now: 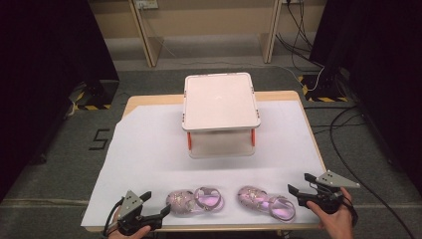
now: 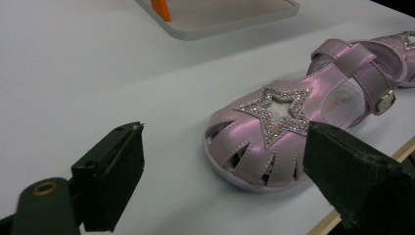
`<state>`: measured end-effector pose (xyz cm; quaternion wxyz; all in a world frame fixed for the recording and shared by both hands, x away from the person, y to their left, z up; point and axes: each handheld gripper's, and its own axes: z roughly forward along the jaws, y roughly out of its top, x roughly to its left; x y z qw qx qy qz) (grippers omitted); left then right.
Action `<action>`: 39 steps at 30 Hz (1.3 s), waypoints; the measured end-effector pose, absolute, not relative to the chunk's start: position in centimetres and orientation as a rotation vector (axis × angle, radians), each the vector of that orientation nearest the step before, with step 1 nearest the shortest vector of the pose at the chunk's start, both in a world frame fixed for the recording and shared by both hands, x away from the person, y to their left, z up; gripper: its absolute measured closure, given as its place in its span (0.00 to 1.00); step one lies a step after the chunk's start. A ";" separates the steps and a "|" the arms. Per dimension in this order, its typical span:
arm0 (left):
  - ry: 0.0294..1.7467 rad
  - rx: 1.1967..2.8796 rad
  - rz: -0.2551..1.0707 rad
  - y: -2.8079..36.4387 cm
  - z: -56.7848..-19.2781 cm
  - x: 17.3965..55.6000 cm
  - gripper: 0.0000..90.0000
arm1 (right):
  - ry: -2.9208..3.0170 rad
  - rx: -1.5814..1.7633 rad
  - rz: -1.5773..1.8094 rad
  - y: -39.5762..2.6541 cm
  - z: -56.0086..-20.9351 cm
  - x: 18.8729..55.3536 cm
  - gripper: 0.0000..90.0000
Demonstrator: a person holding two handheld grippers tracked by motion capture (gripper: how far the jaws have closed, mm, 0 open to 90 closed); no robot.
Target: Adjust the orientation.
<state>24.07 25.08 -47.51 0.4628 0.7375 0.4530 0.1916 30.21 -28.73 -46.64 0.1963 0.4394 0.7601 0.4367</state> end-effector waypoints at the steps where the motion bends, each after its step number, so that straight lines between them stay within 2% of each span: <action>1: 1.114 1.813 0.471 25.1 -47.5 24.1 0.17 | 2.130 1.228 1.219 -28.7 -46.7 30.2 0.25; 17: 1.062 1.913 0.414 22.9 -48.4 23.5 0.17 | 2.168 1.197 1.188 -28.3 -47.0 30.3 0.26; 23: 1.050 1.946 0.434 21.2 -48.7 23.7 0.17 | 2.180 1.190 1.188 -28.2 -47.1 30.3 0.26; 28: 1.112 1.920 0.493 20.2 -48.6 24.0 0.15 | 2.189 1.181 1.191 -28.1 -47.1 30.4 0.27; 34: 1.132 1.953 0.529 19.0 -48.7 24.3 0.04 | 2.200 1.181 1.190 -27.9 -47.2 30.4 0.27; 39: 1.147 1.943 0.544 18.7 -48.5 24.7 0.04 | 2.205 1.179 1.191 -27.9 -47.2 30.4 0.27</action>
